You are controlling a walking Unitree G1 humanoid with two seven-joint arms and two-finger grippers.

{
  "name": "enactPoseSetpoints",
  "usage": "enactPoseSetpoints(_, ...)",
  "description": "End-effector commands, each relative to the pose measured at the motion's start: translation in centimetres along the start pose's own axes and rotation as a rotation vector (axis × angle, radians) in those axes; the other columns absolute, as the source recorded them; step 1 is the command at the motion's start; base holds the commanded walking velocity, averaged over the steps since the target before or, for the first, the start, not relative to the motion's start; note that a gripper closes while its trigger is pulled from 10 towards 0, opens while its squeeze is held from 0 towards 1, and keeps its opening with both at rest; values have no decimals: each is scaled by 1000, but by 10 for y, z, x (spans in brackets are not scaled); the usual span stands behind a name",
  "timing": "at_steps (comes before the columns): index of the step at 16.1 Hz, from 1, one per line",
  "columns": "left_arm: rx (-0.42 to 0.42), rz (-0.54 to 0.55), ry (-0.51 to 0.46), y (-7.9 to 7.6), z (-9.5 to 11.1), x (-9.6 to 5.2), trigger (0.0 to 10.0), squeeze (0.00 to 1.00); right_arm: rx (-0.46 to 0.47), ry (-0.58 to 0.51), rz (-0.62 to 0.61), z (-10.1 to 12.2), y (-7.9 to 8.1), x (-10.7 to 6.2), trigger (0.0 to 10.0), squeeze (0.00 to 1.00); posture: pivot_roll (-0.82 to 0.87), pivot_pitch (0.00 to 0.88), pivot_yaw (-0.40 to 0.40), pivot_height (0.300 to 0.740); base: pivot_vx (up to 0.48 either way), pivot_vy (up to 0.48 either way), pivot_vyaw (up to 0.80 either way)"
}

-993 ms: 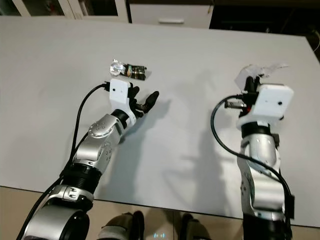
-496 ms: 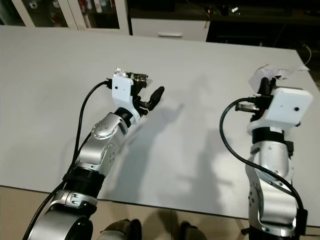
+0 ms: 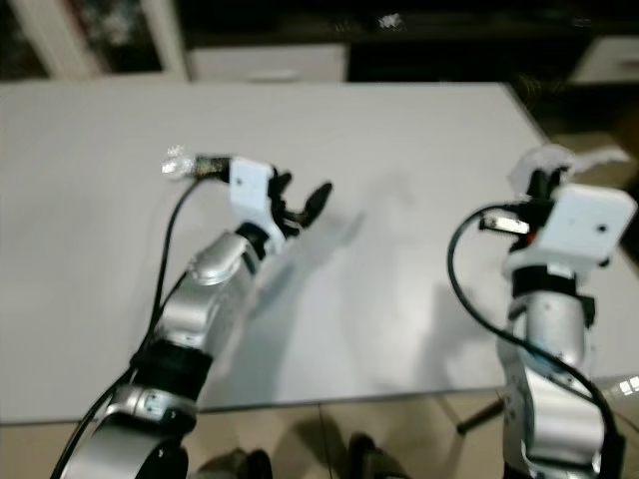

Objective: Picking trash to rubbish bin

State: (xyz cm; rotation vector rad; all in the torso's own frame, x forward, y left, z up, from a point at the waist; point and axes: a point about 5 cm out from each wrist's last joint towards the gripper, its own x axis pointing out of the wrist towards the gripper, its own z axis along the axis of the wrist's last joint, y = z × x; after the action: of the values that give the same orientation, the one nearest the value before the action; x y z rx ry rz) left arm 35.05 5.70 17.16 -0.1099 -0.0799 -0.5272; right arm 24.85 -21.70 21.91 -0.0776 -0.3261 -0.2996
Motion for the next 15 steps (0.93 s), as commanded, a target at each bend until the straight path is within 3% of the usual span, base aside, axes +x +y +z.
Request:
enactPoseSetpoints(1,-4,6,13,0,1,2,10000,0,-1,-5,-10,3,-2,-1,10000,0,66,97,-7,740,0,0,0)
enactPoseSetpoints(7,-19,16,47,1,-3,2,10000,0,-2,6,-11,3,-2,-2,10000,0,62,99,-9,740,0,0,0)
enactPoseSetpoints(15,-26,19,66,1,-6,3,10000,0,0,11,-15,3,-3,-1,10000,0,59,101,-6,740,-274,0,0)
